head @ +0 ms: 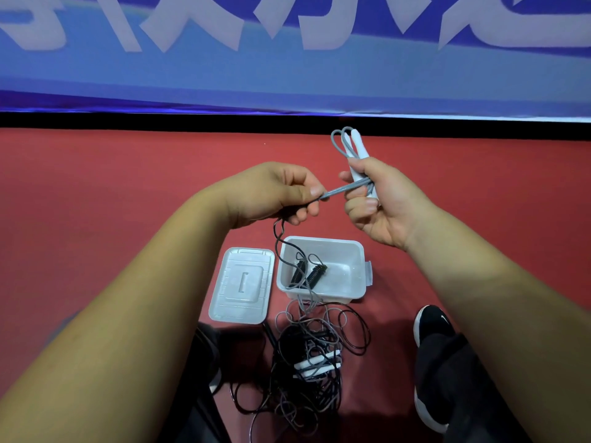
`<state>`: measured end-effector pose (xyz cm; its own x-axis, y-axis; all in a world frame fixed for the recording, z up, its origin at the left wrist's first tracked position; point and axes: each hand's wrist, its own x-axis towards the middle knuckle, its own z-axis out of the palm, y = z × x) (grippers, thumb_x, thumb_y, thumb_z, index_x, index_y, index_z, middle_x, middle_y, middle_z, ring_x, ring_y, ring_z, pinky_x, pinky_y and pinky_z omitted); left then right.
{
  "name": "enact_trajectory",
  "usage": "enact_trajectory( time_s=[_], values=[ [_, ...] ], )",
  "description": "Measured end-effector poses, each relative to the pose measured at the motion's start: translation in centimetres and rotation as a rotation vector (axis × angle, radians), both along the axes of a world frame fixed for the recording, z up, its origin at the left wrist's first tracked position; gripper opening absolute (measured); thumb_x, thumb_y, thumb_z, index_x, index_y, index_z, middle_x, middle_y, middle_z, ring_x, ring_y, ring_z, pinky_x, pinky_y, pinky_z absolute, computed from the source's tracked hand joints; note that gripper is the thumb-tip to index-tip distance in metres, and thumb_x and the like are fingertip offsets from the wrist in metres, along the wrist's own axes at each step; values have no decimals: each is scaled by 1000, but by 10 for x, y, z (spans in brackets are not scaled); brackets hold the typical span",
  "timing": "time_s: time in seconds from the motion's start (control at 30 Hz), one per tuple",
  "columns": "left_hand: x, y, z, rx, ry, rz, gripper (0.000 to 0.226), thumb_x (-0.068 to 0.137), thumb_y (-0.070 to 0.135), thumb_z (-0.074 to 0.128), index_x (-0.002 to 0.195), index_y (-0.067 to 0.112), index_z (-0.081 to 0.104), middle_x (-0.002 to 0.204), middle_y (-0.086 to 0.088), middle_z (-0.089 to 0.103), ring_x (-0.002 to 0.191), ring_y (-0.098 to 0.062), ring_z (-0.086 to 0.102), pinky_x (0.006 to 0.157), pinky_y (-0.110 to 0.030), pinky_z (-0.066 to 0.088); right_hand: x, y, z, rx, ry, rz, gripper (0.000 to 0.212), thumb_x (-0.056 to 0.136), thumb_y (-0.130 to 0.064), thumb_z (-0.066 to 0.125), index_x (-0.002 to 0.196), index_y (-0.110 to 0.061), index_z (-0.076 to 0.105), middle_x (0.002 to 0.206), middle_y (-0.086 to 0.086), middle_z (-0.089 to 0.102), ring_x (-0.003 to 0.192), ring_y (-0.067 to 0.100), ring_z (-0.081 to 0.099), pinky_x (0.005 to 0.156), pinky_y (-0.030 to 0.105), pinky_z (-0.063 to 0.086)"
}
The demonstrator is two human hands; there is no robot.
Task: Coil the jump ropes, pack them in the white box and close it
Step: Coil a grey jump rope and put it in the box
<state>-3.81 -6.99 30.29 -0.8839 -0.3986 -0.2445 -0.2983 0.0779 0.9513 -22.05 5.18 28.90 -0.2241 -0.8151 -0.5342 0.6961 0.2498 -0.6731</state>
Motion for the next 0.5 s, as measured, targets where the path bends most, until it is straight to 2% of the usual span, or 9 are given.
enact_trajectory(
  time_s=[0.13,0.2,0.27,0.4,0.5],
  values=[
    [5,-7,-5,-167,-55,-24,11,105,10,61,110,4,68,89,-6,73,73,-15,63,72,-27,55,2,2,1,0,-27,41,44,100,-38,70,123,-2,61,62,-6,39,44,2,31,40,13,37],
    [5,-10,-7,-266,-89,-45,10,104,8,61,111,5,68,88,-3,74,74,-14,64,73,-26,55,1,3,2,-1,-39,88,52,100,-40,70,132,0,59,63,-7,39,45,1,32,40,12,37],
    [5,-10,-10,-346,-128,-65,10,104,6,59,111,6,67,88,-3,74,72,-11,65,72,-22,54,2,4,3,-8,-45,162,55,98,-42,70,133,-2,56,64,-7,40,43,1,30,35,13,30],
    [3,-9,-16,-448,-199,-103,13,107,10,56,111,6,68,92,-6,76,73,-7,68,70,-18,52,6,6,3,-46,-29,280,52,89,-44,73,121,-8,53,69,-6,46,41,3,27,37,14,18],
    [2,-8,-19,-478,-248,-151,22,109,17,52,114,12,74,96,-5,77,79,-6,68,79,-23,54,8,9,4,-78,-10,344,32,93,-39,70,101,-14,51,72,-4,51,41,3,29,40,15,16]
  ],
)
